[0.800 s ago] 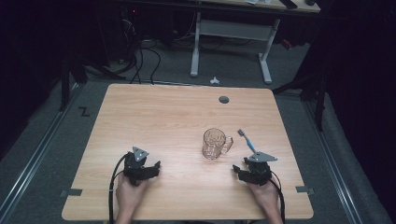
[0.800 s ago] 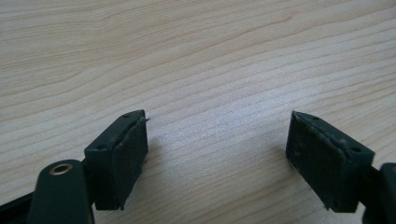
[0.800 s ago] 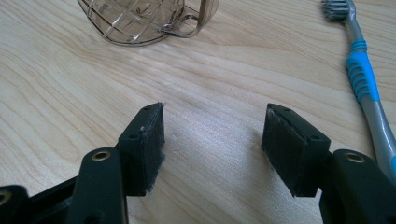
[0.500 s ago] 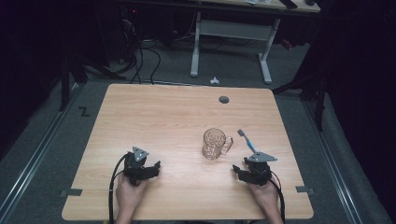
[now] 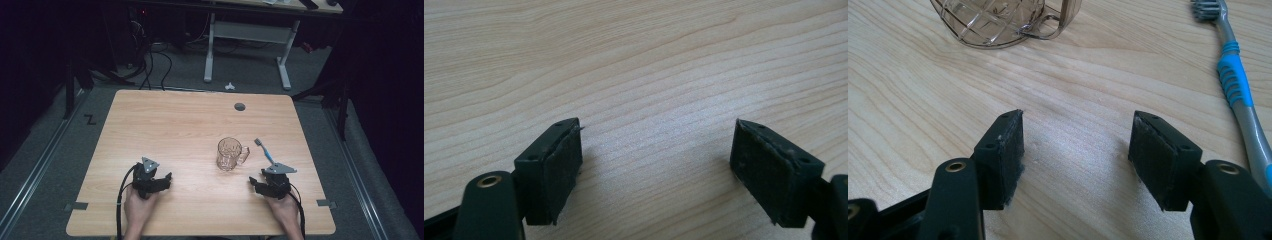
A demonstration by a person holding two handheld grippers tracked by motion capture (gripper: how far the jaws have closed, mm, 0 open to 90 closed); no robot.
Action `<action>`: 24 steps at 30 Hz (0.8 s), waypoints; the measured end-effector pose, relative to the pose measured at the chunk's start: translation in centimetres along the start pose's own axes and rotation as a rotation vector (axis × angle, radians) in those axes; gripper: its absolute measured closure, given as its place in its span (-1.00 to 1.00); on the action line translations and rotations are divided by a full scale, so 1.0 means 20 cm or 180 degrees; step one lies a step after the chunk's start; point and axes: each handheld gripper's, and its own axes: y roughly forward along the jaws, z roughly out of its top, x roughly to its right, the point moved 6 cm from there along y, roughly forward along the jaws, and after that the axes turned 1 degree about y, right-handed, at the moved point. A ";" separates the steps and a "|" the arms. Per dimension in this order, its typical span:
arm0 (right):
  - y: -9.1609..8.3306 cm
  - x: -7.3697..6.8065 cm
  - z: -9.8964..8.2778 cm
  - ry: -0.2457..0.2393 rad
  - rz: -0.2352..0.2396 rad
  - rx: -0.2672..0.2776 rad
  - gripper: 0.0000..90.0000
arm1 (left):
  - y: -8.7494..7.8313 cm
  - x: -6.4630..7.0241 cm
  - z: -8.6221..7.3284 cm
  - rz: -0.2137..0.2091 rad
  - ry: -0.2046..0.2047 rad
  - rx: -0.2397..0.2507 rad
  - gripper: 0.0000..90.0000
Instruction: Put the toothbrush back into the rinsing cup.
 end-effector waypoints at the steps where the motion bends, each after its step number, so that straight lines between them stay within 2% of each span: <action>1: 0.00 0.00 0.00 -0.0004 0.0000 0.0002 -0.13 | 0.00 0.00 0.00 0.0000 0.0000 0.0000 -0.52; 8: 0.00 0.00 0.00 -0.0004 0.0006 0.0002 -0.12 | 0.00 0.00 0.00 0.0001 -0.0001 0.0000 -0.52; 16: -0.03 0.00 -0.02 0.0012 -0.0027 0.0025 0.00 | 0.00 0.00 0.00 0.0002 0.0001 0.0001 -0.52; 20: -0.04 0.00 -0.03 0.0078 0.0022 0.0045 0.04 | 0.00 0.00 0.00 0.0003 0.0000 0.0001 -0.52; 24: -0.04 0.00 -0.03 0.0062 0.0020 0.0043 0.11 | 0.00 0.00 0.00 0.0002 0.0002 0.0000 -0.52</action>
